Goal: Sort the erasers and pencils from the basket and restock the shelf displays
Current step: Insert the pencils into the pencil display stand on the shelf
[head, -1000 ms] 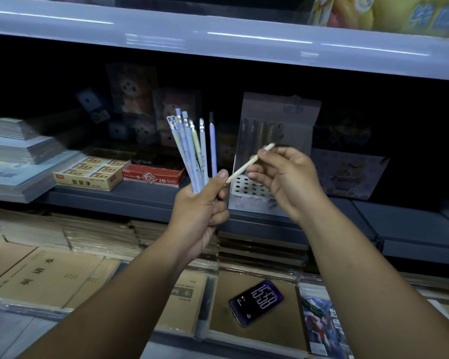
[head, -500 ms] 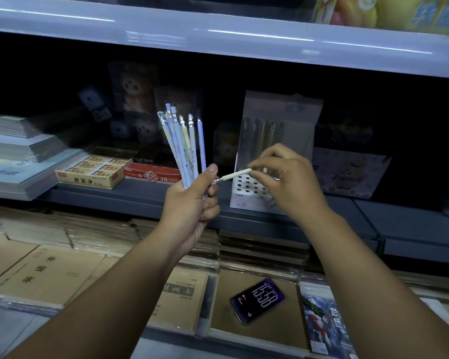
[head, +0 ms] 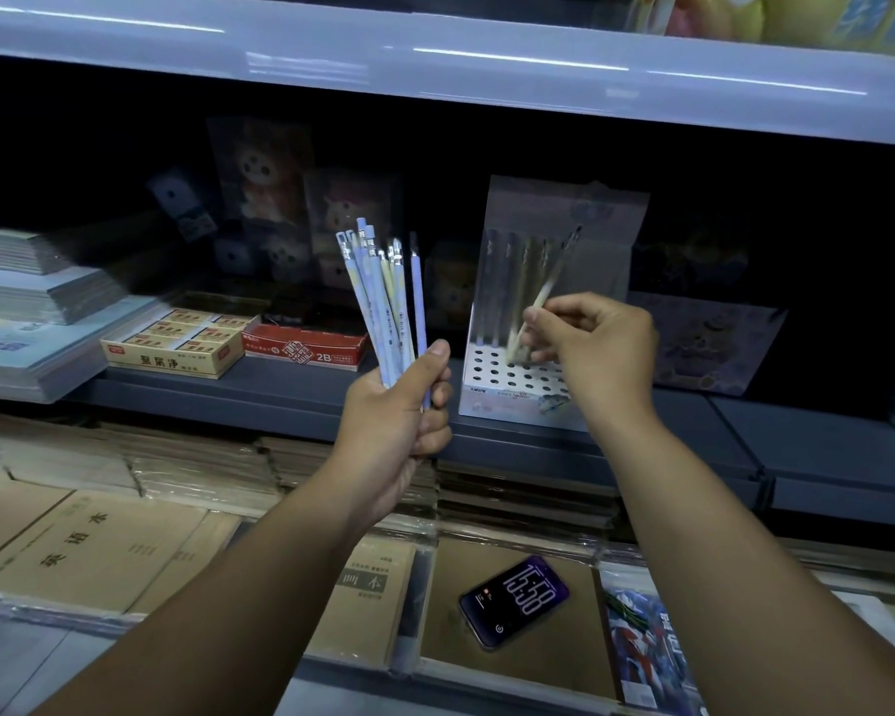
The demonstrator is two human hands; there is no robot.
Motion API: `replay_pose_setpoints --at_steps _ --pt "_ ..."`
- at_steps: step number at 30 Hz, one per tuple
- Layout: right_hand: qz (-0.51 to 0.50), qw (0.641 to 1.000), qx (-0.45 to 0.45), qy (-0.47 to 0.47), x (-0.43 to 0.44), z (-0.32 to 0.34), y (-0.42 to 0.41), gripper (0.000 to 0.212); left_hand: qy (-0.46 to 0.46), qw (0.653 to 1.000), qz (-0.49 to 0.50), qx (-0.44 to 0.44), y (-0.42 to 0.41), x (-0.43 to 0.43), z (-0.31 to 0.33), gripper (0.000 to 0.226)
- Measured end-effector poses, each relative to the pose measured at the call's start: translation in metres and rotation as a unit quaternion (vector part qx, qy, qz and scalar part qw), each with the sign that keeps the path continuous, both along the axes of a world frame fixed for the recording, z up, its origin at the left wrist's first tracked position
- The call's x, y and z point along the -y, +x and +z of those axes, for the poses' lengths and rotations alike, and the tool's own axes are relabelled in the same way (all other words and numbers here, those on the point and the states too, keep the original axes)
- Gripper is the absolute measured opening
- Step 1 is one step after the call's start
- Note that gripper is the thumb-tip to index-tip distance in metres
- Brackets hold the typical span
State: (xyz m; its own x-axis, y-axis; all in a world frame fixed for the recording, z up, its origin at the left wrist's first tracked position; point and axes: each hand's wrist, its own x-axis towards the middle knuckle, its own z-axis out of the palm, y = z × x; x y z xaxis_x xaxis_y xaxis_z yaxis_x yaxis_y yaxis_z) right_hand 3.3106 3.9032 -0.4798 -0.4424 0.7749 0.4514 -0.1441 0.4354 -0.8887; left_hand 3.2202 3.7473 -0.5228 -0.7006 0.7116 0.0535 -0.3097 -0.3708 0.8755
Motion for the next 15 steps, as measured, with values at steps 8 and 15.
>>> replay_pose_setpoints --at_steps 8,15 --pt "-0.037 0.993 0.076 0.077 -0.004 -0.006 -0.014 0.015 -0.014 1.000 -0.013 -0.021 0.002 -0.001 -0.002 0.025" --pt "-0.076 0.984 0.132 0.093 -0.010 -0.020 -0.024 0.020 -0.016 0.999 -0.015 -0.024 0.003 -0.002 -0.003 0.024"
